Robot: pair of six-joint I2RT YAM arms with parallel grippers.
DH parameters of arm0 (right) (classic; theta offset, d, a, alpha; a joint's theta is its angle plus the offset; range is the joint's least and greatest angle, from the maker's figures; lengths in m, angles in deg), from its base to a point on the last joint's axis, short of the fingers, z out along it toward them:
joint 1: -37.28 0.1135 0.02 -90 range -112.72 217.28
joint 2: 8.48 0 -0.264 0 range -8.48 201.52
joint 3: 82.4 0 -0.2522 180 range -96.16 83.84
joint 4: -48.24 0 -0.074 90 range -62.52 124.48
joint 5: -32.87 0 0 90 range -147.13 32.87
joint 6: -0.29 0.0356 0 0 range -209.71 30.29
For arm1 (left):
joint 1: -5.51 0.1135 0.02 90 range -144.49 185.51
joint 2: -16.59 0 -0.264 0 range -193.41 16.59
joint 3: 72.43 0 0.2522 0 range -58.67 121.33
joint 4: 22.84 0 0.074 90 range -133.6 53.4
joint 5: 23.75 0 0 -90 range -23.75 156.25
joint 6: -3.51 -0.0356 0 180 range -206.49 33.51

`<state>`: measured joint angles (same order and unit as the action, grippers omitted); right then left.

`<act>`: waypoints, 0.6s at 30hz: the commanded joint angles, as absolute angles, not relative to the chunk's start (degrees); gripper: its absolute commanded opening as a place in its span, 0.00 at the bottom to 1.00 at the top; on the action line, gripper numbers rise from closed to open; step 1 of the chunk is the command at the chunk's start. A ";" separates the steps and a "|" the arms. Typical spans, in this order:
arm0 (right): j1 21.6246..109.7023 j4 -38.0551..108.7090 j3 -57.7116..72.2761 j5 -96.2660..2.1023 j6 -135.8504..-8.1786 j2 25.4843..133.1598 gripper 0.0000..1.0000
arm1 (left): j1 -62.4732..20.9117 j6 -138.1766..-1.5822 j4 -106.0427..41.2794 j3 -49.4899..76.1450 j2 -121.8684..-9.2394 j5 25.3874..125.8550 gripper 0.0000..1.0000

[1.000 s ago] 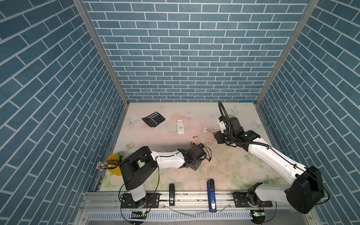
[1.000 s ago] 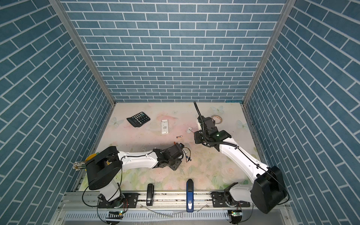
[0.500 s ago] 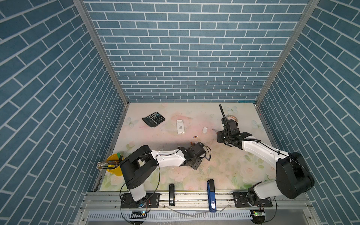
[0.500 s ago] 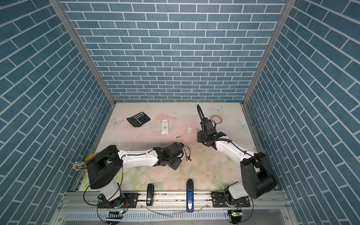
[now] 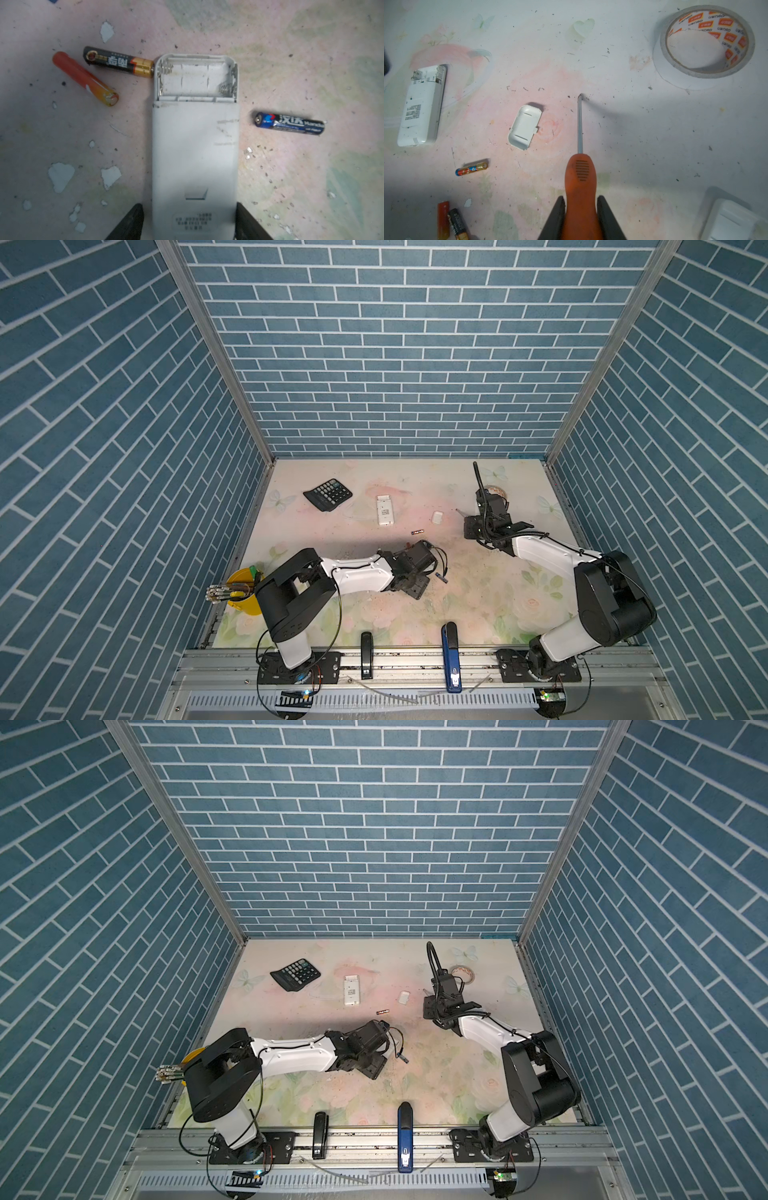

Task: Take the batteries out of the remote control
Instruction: 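Lift the screwdriver away from the emptied remote with the right gripper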

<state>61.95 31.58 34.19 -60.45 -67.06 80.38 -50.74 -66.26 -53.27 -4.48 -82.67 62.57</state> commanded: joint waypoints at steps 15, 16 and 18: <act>60.40 33.40 37.27 -57.18 -67.74 85.67 0.02 | -49.57 -63.99 -56.21 -6.29 -79.42 62.89 0.82; 60.42 33.39 37.41 -57.17 -67.73 85.80 0.02 | -49.55 -63.94 -56.12 -6.38 -79.31 62.95 0.82; 60.31 33.40 37.68 -57.00 -67.59 86.33 0.03 | -49.58 -63.68 -55.94 -6.53 -78.74 62.87 0.83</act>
<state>60.61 37.35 35.08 -58.46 -67.23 83.24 -49.89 -64.36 -55.21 -5.72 -80.49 62.89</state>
